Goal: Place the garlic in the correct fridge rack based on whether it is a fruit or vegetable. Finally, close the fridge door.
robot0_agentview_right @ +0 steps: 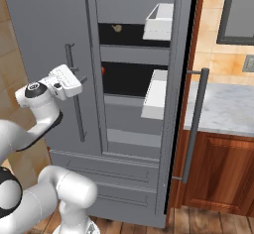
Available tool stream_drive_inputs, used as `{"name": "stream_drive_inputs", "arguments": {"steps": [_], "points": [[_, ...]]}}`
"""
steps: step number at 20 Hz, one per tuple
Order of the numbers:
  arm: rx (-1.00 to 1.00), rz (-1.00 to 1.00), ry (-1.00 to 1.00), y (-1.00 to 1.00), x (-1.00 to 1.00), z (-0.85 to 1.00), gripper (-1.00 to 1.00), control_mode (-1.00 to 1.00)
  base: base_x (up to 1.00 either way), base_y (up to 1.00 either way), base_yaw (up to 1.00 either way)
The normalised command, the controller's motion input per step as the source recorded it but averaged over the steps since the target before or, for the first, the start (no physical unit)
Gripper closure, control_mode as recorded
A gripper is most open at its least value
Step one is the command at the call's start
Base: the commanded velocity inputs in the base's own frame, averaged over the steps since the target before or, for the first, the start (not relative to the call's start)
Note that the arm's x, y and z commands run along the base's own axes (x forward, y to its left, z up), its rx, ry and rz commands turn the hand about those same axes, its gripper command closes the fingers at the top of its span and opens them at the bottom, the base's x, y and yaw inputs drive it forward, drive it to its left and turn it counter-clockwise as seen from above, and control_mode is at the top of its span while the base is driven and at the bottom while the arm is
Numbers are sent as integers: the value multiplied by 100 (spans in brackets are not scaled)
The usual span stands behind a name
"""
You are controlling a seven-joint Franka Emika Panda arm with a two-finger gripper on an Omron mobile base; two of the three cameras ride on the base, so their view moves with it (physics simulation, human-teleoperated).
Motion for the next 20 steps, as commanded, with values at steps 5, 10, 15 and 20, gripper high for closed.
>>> {"name": "stream_drive_inputs", "arguments": {"steps": [5,10,15,20], "points": [[0,0,0,-36,65,19,-100,-100,0,0,0],[1,0,0,-31,48,31,-100,-100,0,0,0],[5,-1,0,-6,-52,68,-100,-100,0,0,0],[8,0,0,0,-99,65,-100,-100,0,0,0]]}}
